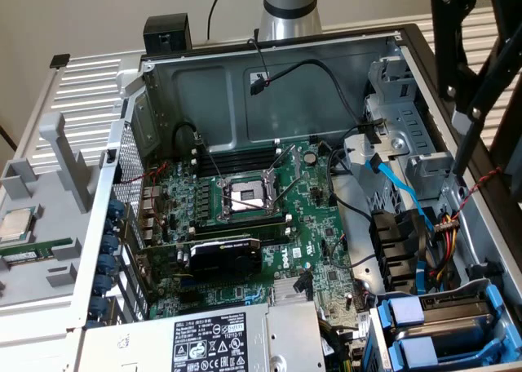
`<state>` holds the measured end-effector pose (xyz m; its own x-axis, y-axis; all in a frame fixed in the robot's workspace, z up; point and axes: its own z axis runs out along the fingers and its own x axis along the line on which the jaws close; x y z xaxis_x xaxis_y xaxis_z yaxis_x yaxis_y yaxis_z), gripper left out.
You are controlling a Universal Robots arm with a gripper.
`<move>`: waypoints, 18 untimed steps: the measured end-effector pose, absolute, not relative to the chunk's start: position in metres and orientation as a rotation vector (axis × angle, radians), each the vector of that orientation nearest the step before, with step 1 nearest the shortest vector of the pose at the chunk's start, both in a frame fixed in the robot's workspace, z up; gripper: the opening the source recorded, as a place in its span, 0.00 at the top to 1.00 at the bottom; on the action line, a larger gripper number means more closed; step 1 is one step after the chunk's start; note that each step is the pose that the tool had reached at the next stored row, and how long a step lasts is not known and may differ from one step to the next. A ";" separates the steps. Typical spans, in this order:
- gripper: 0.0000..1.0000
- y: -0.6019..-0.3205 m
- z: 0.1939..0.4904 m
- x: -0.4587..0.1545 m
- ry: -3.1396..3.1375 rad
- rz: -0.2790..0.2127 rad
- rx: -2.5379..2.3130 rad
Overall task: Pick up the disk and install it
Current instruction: 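Insert the first disk wire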
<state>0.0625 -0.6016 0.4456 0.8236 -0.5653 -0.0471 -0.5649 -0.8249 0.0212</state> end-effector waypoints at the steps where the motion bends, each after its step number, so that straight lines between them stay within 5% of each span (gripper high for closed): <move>1: 0.56 -0.602 0.446 0.062 -0.928 -0.080 2.994; 2: 0.50 -0.602 0.446 0.062 -0.928 -0.080 2.994; 18: 0.50 -0.599 0.446 0.062 -0.932 -0.080 2.993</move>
